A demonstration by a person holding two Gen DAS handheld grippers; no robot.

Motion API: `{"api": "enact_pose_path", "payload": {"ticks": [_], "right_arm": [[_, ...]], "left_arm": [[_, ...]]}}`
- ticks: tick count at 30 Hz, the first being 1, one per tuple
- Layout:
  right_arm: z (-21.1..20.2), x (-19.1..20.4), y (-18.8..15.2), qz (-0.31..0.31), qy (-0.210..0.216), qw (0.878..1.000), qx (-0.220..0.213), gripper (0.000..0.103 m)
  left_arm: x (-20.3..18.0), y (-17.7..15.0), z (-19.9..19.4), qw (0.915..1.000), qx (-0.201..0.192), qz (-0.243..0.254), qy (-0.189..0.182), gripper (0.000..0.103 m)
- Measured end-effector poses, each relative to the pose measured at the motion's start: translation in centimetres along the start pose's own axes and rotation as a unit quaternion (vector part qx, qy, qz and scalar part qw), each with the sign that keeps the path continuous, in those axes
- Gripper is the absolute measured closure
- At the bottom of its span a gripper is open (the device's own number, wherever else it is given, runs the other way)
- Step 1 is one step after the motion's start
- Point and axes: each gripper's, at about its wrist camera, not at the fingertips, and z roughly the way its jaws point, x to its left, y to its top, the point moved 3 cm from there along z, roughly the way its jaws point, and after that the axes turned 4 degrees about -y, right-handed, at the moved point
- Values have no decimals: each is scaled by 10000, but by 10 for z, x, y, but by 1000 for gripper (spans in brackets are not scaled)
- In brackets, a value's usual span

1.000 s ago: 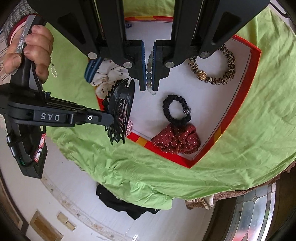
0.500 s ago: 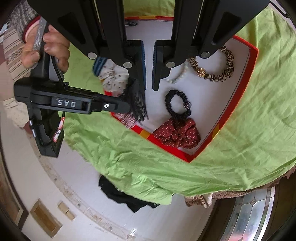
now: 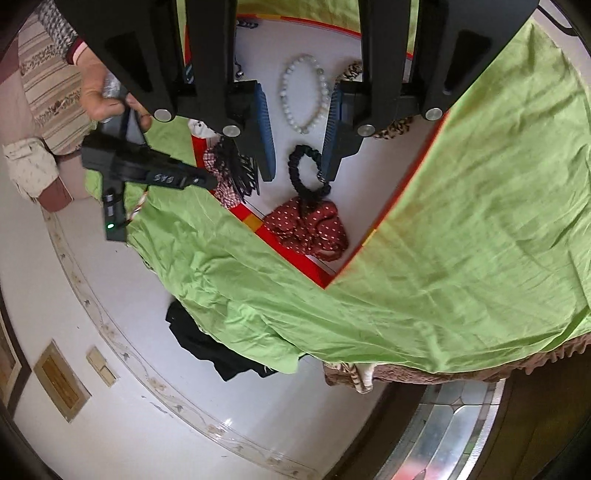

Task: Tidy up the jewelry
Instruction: 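Move both tools back toward the dark sheer scrunchie and pearl bracelet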

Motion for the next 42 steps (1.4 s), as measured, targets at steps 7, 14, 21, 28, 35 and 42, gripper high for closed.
{"api": "enact_pose_path", "payload": {"ticks": [7,14,21,28,35,42], "right_arm": [[6,14,-16,-160,541,9978,336,77],[-38,9,-23,-121,799,9967,-119,77],[-56,2,-53,-451,280,9985,-140,77],[-52,18,-90,-777,542,9954,163,77],[-65,18,-108,-824,784,9935,40,77],[-113,-55,-113,-108,552,9955,-757,66]], "left_arm": [[14,5,-2,9996,-54,-112,242,79],[28,7,-6,9989,-90,-358,294,79],[22,4,-3,9992,-9,-267,309,78],[35,10,-12,9975,-210,-437,515,77],[47,11,-15,9958,-269,-602,630,77],[19,11,7,9971,117,-158,728,77]]}}
